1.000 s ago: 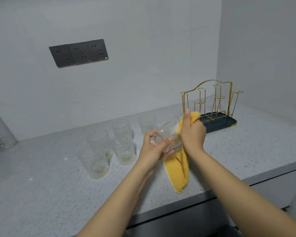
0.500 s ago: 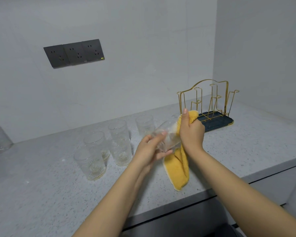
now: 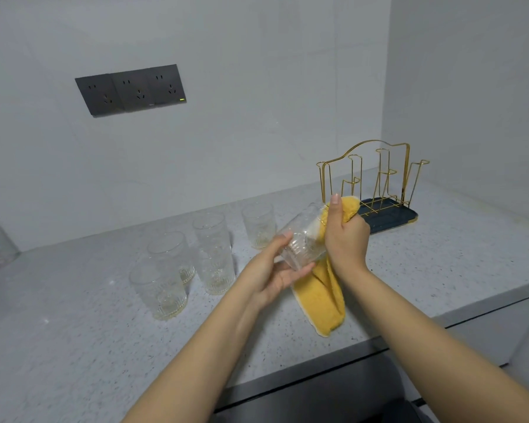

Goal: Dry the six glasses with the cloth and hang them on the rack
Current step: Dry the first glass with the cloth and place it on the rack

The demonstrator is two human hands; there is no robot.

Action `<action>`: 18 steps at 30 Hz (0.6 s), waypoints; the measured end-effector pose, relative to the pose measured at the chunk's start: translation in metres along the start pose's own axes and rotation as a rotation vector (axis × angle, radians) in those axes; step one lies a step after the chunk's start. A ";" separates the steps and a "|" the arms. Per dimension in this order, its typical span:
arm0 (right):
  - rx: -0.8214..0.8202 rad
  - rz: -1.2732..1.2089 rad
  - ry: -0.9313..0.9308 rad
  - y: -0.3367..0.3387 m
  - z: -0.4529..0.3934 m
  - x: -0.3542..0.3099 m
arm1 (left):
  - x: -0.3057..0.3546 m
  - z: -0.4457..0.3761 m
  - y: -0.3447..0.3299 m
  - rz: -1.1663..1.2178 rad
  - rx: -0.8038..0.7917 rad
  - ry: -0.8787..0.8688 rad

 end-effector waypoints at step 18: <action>0.079 -0.052 -0.193 0.005 -0.026 0.026 | 0.042 -0.050 0.000 -0.324 0.197 -0.255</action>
Point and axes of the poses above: each hand's wrist, its own z-axis away from the middle knuckle, its own y-axis out of the back of the hand, x = y × z, the point moved 6 cm from there along -z, towards the middle knuckle, and after that the axes turned 1 degree about -y, right-handed, at the moved point
